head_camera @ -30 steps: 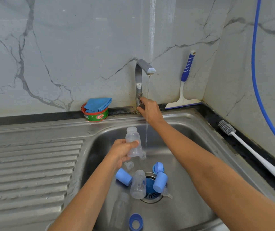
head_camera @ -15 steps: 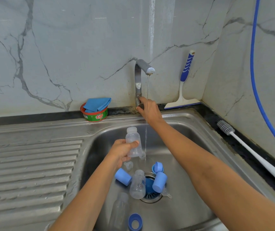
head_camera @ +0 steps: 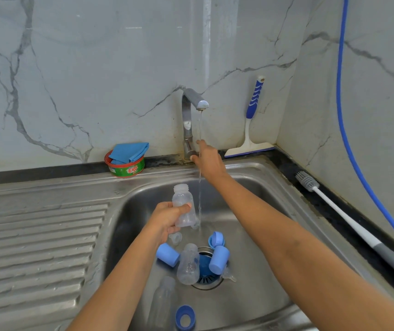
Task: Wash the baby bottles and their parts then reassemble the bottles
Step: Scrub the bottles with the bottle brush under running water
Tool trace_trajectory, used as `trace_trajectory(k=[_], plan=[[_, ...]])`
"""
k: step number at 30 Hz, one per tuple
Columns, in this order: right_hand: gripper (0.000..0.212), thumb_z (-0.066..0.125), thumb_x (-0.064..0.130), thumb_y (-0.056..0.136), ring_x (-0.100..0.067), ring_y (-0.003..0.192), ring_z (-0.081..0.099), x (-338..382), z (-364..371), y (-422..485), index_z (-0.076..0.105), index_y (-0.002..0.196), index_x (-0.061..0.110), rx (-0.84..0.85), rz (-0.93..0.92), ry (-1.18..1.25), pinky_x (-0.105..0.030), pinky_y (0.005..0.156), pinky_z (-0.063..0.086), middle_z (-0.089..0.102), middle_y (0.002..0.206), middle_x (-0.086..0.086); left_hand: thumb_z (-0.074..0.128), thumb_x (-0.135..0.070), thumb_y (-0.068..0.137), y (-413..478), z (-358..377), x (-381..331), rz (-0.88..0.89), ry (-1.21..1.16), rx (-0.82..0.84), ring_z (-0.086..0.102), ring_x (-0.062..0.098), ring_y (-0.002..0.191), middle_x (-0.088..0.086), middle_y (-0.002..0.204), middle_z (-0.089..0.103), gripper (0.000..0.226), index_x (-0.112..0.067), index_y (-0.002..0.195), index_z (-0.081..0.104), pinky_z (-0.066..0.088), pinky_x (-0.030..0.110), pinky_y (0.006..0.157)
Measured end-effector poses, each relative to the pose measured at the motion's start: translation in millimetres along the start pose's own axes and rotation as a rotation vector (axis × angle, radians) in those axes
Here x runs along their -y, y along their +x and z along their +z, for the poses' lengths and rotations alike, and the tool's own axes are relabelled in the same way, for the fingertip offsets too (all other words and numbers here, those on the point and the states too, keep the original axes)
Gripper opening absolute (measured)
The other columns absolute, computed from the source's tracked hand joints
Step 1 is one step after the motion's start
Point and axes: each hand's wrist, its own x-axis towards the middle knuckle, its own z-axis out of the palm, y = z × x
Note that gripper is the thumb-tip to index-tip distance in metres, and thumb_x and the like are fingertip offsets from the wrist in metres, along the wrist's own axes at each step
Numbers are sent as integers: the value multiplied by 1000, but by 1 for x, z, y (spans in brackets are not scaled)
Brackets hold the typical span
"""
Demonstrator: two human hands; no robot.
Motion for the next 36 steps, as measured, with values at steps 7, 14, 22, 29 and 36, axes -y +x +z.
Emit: trace_trajectory(k=[7,14,22,29,36], plan=[[28,47,0,90,-32,110,54,-47,-52,-38,49,118,2,-20,209,-325,-35,90,42,56,118,-18,72,-18,85,-21,17,4,-22,-3,27,63,28,105,14,115,64,33,-8,112,54,50,39,88],[32,33,7,99,-37,119,42,-85,-104,-89,47,126,0,-122,524,-591,-41,96,38,42,132,-21,71,-17,86,-56,34,5,-15,2,38,62,28,104,14,117,63,34,-7,114,53,49,37,85],[44,36,21,100,-30,123,43,-87,-160,-147,38,138,0,207,891,-770,-38,96,39,42,137,-18,72,-19,85,-87,40,-5,32,-8,39,60,28,109,12,117,60,35,-10,110,50,47,44,99],[31,44,13,97,-27,111,57,-86,-169,-161,56,126,7,196,801,-657,-34,74,45,57,125,-12,73,-23,84,-99,21,-6,40,-19,16,60,28,110,14,124,60,50,-6,125,50,47,44,98],[35,36,11,99,-35,114,56,-33,-140,-133,42,133,11,115,342,-514,-42,89,47,48,129,-20,72,-21,85,-94,-6,-9,56,-70,-55,59,29,110,14,120,60,35,-10,112,51,46,46,100]])
